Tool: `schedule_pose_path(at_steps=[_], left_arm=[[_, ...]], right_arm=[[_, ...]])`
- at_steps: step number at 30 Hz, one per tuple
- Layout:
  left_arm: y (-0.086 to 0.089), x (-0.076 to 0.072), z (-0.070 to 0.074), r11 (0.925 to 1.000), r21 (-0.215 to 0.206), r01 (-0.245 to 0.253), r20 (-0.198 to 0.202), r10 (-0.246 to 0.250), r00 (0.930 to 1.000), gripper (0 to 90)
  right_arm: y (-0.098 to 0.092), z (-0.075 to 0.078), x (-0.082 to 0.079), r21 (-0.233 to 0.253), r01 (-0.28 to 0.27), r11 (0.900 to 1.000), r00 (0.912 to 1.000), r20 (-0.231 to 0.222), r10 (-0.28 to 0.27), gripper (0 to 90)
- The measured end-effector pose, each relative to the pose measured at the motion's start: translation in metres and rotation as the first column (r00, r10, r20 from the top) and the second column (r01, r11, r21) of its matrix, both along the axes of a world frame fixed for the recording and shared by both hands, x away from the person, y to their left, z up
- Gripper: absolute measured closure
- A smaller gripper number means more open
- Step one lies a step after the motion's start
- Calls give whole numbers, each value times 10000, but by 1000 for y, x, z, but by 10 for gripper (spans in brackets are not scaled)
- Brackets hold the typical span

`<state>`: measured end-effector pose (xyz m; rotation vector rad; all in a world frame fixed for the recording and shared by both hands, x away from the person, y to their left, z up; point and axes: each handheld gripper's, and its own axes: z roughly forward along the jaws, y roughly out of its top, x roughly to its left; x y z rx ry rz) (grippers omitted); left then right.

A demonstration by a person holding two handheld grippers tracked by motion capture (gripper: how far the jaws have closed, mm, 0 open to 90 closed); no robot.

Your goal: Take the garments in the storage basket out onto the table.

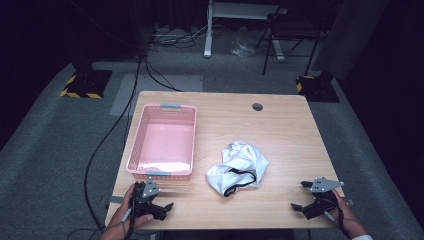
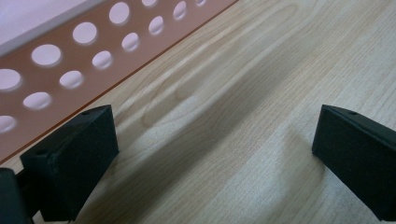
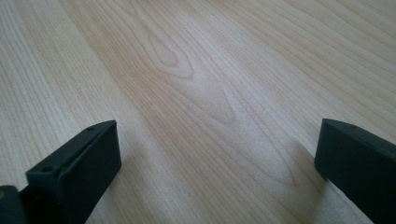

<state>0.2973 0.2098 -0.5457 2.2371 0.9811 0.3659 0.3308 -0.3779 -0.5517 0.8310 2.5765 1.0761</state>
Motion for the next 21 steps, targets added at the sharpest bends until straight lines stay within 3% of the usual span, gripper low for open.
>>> schedule_pose_path(at_steps=[21], left_arm=[[-1,1,0,10000,-8,-81,-1,81,10000,0]], right_arm=[[0,0,0,-5,-42,10000,10000,4,42,5]])
